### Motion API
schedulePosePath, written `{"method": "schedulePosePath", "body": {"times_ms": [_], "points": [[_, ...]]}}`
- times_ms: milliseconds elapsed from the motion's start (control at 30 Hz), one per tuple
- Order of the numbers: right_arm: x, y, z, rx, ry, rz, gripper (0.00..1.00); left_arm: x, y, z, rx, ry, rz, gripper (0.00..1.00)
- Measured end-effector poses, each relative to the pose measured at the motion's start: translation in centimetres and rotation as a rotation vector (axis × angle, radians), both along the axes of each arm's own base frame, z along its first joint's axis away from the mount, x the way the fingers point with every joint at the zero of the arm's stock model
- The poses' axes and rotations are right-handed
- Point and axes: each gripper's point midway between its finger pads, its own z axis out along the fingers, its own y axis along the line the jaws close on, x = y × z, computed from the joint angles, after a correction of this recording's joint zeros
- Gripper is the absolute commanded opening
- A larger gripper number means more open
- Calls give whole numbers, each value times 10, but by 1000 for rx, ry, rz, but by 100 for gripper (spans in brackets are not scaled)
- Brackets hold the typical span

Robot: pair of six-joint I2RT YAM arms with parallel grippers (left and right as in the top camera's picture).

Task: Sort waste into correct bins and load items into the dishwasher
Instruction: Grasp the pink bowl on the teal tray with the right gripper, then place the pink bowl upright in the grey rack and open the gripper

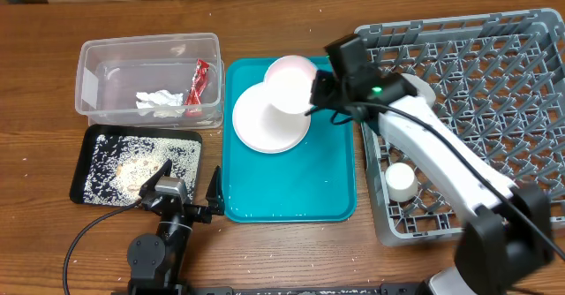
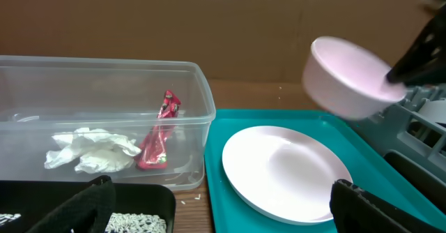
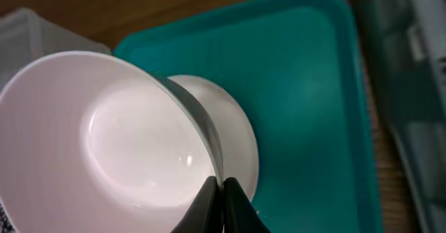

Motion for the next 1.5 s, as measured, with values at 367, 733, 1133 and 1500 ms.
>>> {"method": "schedulePosePath", "body": {"times_ms": [367,733,1133,1500], "points": [[-36,-220,82,-862,-196,-669,4,0,0,0,0,0,0,100],[-65,-349,96,-1092,-71,-996,4,0,0,0,0,0,0,100],[-48,-352,35,-1221,108,-871,4,0,0,0,0,0,0,100],[-44,-351,23,-1289,142,-818,4,0,0,0,0,0,0,100]]}}
